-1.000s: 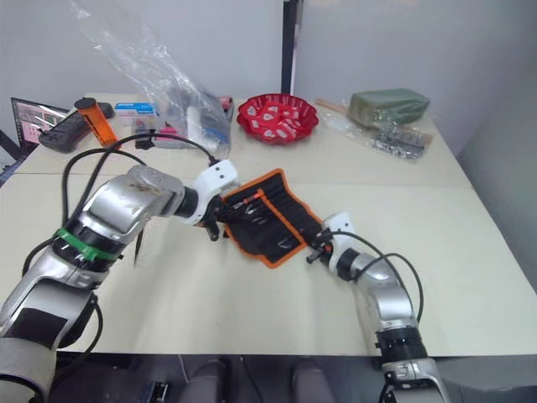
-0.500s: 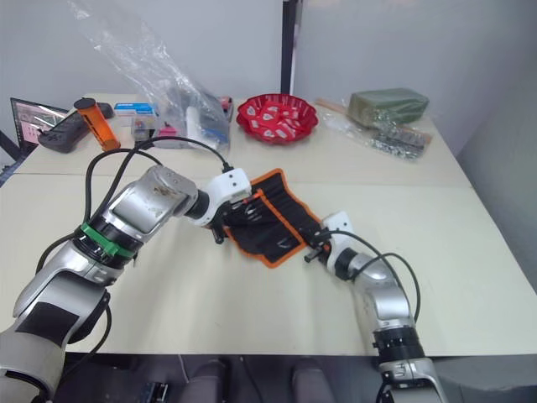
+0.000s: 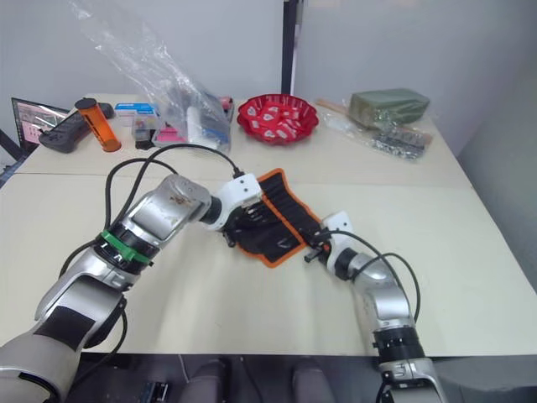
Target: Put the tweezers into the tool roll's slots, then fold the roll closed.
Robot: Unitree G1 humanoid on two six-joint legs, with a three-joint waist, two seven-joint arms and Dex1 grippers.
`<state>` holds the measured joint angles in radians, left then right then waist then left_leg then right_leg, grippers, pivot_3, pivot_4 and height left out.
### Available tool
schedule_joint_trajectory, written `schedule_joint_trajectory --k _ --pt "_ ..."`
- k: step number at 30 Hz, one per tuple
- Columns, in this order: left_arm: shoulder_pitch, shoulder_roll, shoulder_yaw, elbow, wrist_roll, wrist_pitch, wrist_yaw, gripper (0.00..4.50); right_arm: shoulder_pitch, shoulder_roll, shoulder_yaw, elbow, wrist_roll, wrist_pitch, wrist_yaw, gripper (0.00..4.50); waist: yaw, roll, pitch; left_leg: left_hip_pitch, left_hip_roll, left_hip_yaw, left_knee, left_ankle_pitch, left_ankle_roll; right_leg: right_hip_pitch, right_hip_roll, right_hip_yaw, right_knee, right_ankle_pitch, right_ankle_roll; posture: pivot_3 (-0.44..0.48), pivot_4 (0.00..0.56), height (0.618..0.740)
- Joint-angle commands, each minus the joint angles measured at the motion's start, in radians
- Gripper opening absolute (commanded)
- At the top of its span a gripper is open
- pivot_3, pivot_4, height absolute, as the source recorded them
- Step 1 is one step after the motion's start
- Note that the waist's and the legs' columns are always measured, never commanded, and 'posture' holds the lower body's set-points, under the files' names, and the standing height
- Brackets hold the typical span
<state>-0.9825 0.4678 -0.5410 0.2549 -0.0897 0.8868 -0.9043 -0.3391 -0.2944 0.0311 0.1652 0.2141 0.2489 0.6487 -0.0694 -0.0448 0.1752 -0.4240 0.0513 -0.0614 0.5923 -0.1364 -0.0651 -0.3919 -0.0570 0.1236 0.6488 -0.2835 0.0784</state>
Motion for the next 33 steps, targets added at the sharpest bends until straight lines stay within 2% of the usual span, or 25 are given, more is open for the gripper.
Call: schedule_joint_trajectory --k 1,5,13,19,22,25,33 --pt "0.002 -0.052 0.036 0.07 0.038 -0.099 0.055 0.04 0.009 0.007 0.035 -0.014 -0.003 0.018 0.018 0.0 0.001 0.0 0.0 0.0 0.0 0.0 0.0 0.0 0.0 0.0 0.0 0.0 0.0 0.0 0.0 0.0 0.15 0.74" --pt "0.012 -0.111 0.055 0.165 0.086 -0.275 0.129 0.04 0.011 0.01 0.034 -0.018 0.004 0.023 0.02 0.0 0.001 0.0 0.0 0.0 0.0 0.0 0.0 0.0 0.0 0.001 0.0 0.0 0.0 0.0 0.0 0.0 0.15 0.74" --pt "-0.034 -0.212 0.098 0.407 0.127 -0.498 0.146 0.04 0.015 0.016 0.048 -0.021 0.002 0.028 0.029 0.0 0.007 0.0 0.0 0.0 -0.001 0.0 0.002 0.0 0.0 0.002 0.0 0.0 0.0 0.001 0.001 0.0 0.15 0.74" --pt "-0.086 -0.227 0.105 0.558 0.176 -0.622 0.099 0.04 0.007 0.011 0.054 -0.013 -0.001 0.029 0.042 0.0 0.006 0.0 0.0 0.001 -0.001 -0.001 0.004 0.0 0.0 0.003 0.0 0.0 0.0 0.001 0.002 0.0 0.15 0.74" --pt "-0.097 -0.223 0.14 0.569 0.143 -0.591 0.029 0.04 -0.004 0.012 0.052 -0.003 -0.002 0.027 0.043 0.0 0.001 0.0 0.0 0.001 -0.001 -0.001 0.004 0.0 0.0 0.003 0.0 0.0 0.0 0.001 0.002 0.0 0.15 0.74" --pt "-0.083 -0.192 0.176 0.504 0.108 -0.54 -0.065 1.12 -0.006 0.011 0.052 0.0 -0.004 0.025 0.046 0.0 -0.007 0.0 0.0 0.0 -0.001 -0.001 0.004 0.0 0.0 0.002 0.0 0.0 0.0 0.001 0.002 0.0 0.15 0.74" --pt "-0.029 -0.032 0.268 0.251 0.072 -0.387 -0.157 3.78 -0.031 0.025 0.061 0.042 -0.011 0.009 0.047 0.0 -0.017 0.001 0.0 0.001 -0.001 -0.001 0.001 0.0 0.0 0.002 0.0 0.0 0.0 0.001 0.002 0.0 0.15 0.74"
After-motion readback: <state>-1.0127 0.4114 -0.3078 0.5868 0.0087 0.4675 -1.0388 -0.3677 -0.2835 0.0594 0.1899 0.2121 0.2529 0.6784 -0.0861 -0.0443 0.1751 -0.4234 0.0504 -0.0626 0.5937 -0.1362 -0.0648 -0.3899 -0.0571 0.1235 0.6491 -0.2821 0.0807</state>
